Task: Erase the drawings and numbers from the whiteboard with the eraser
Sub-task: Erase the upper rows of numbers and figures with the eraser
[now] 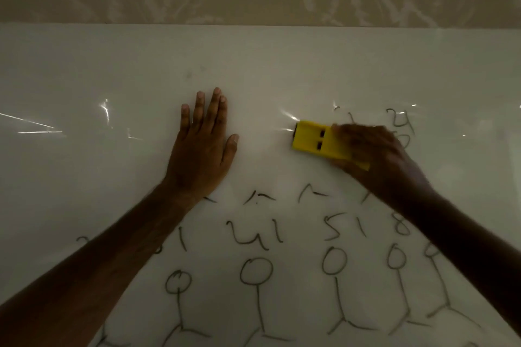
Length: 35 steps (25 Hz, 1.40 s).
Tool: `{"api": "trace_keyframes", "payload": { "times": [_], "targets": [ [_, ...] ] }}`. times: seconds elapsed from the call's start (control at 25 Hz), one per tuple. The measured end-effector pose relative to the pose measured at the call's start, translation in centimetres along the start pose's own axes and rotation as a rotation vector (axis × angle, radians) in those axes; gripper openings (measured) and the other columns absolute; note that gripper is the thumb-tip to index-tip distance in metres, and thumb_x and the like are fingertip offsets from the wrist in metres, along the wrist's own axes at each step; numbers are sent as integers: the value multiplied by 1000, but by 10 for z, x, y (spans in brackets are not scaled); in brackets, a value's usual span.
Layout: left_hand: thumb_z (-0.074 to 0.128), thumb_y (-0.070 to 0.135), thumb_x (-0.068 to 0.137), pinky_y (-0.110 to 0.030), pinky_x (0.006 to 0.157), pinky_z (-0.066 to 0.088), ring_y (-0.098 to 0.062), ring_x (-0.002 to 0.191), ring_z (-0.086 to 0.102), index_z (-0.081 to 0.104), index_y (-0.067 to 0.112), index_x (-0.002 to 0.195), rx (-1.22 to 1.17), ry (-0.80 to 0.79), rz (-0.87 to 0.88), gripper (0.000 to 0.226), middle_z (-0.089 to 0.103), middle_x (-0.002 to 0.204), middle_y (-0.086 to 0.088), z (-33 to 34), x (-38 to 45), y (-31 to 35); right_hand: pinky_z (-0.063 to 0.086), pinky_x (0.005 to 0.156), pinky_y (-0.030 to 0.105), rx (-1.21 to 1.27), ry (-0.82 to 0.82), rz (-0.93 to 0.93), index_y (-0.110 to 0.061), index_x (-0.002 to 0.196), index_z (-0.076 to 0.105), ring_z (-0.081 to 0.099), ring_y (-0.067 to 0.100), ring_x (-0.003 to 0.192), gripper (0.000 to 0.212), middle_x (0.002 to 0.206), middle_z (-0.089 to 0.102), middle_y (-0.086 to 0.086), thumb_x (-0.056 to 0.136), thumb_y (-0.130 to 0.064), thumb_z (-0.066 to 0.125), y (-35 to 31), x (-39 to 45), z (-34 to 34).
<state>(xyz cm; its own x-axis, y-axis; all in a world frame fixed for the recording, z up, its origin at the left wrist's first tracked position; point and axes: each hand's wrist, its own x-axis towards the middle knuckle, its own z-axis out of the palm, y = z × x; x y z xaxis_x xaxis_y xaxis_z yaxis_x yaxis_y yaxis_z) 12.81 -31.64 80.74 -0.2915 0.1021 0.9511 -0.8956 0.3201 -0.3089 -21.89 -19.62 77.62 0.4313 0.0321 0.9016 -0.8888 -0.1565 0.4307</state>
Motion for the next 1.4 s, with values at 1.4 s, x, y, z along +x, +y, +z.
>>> {"api": "trace_keyframes", "payload": {
  "times": [1.4],
  "targets": [
    [25, 44, 112, -60, 134, 3, -45, 167, 8, 15, 2, 172, -27, -14, -29, 74, 12, 181, -17, 8, 20, 53, 44, 104, 44, -39, -28, 228, -12, 152, 52, 55, 41, 118, 64, 142, 59, 15, 100, -49, 61, 106, 15, -47]
  ]
}}
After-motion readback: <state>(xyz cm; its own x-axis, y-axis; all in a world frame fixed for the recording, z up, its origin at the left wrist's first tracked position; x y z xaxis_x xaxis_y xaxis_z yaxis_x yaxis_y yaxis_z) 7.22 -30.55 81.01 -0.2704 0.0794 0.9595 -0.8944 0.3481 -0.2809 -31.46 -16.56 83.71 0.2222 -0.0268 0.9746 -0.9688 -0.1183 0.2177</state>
